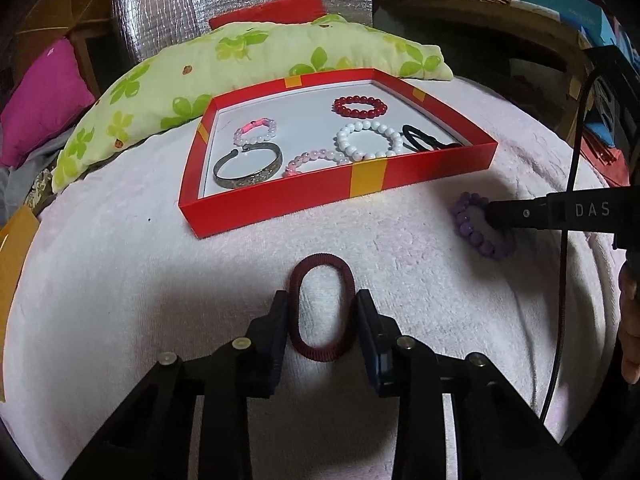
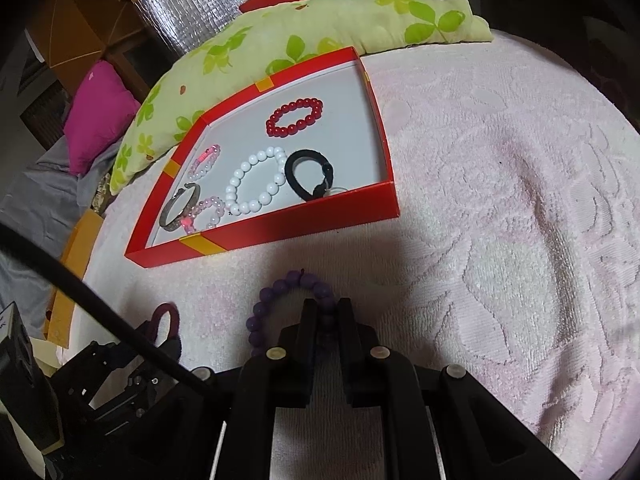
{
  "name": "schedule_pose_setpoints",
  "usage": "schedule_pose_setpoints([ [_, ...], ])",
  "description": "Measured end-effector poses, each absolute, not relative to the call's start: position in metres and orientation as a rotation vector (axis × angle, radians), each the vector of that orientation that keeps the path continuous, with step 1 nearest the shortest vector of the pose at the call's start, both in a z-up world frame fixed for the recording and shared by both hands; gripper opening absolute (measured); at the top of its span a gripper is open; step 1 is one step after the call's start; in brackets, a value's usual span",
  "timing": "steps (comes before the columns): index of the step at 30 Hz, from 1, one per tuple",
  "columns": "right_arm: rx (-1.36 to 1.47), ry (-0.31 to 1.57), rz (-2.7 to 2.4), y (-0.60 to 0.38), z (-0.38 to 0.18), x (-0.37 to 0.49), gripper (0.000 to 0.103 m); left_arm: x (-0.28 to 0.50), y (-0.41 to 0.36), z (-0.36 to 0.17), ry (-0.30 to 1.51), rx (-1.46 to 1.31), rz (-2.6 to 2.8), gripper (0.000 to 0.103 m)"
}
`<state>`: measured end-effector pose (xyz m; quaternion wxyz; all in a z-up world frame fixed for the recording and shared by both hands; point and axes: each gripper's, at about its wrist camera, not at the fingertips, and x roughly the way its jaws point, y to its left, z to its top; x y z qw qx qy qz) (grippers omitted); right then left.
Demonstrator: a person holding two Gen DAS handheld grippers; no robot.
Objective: Organize jewelry
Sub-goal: 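Grasp the maroon rubber ring with the left tool while the right tool holds the purple bracelet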
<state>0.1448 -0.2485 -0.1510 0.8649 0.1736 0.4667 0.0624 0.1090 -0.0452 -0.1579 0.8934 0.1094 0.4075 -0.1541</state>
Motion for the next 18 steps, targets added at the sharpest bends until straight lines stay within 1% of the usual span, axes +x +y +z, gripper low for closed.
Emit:
schedule_pose_setpoints([
  [12,0.392,0.983,0.144,-0.2529,-0.1508,0.1433,0.013,0.1083,-0.0504,-0.1586,0.844,0.248,-0.312,0.028],
  [18,0.398,0.986,0.148,-0.2544,-0.1506,0.1426,0.013,0.1105,-0.0504,-0.159,0.851,0.238,-0.309,0.028],
])
